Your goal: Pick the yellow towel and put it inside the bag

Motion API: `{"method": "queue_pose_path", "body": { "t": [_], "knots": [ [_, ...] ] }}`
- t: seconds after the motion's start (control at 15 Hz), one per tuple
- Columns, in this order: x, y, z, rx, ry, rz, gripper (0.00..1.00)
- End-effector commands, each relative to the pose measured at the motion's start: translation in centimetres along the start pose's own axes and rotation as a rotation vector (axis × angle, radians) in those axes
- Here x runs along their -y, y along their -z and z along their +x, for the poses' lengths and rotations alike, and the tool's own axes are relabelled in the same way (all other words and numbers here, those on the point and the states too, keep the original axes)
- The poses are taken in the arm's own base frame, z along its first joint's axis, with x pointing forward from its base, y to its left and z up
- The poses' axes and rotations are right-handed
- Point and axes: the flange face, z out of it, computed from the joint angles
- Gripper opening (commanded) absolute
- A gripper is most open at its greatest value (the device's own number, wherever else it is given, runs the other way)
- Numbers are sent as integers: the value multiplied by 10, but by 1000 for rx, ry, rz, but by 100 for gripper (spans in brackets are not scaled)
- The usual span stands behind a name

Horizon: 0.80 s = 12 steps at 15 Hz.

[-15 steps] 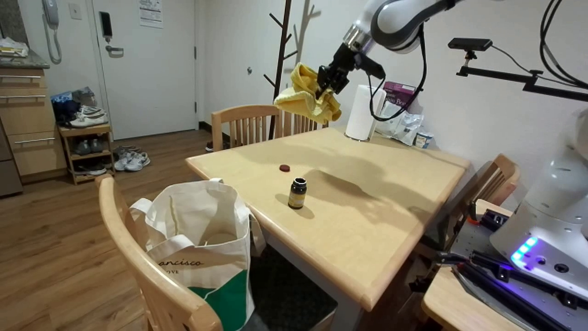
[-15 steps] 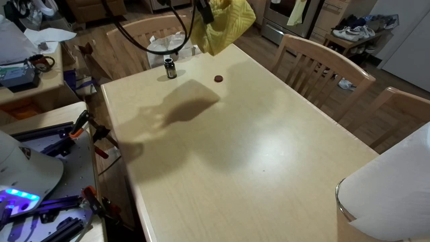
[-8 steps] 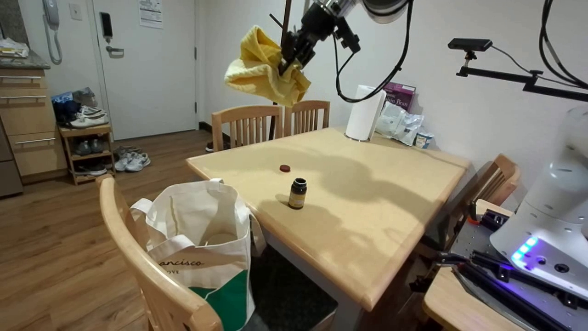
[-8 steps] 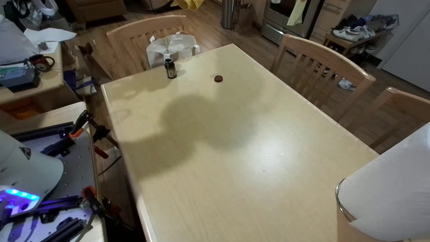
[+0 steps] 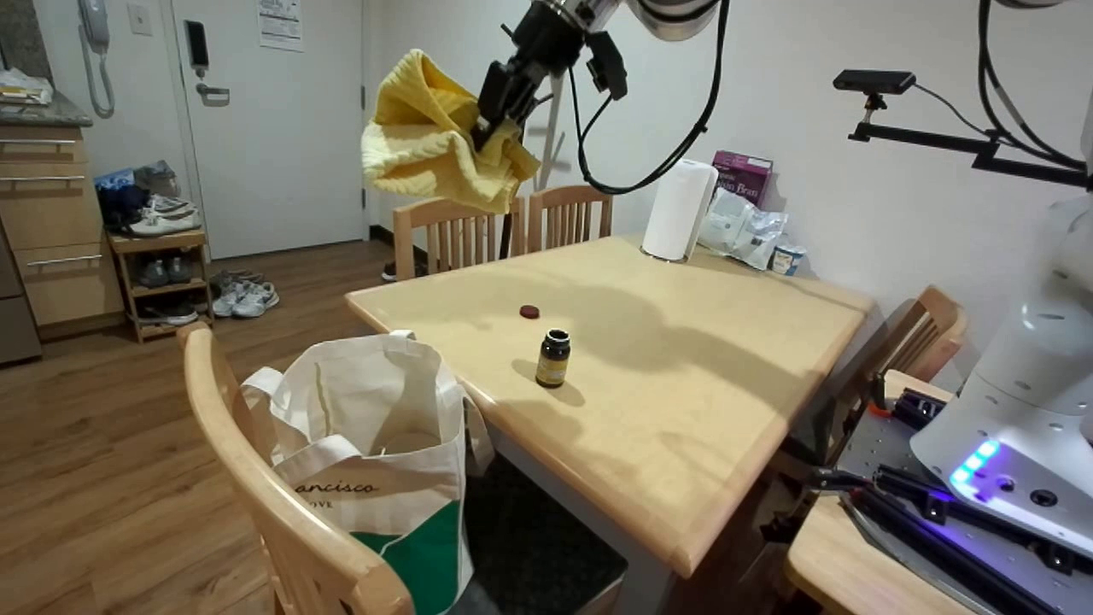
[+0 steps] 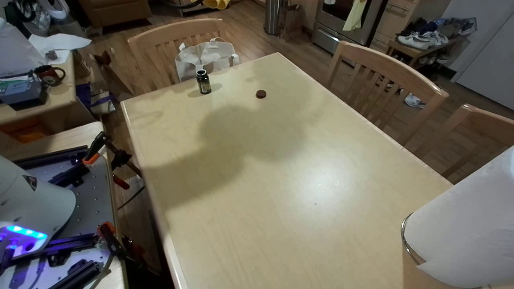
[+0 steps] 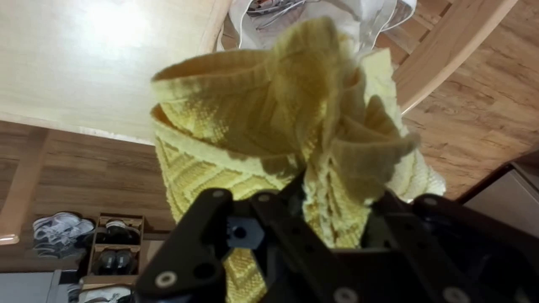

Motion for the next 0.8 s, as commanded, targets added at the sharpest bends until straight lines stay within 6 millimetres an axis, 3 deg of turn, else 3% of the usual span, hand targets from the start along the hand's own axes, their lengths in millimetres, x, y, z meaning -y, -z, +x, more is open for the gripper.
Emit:
{"method": "queue_pose_path", "body": {
  "t": [0.0,0.33,0.53,0.73],
  "knots": [
    [1,-1,0,1,3,6,5],
    [37,-51,7,104,179,81,5],
    [40,-72,3,227,231,40,5],
    [43,-91,13,237,335,47,5]
  ]
}}
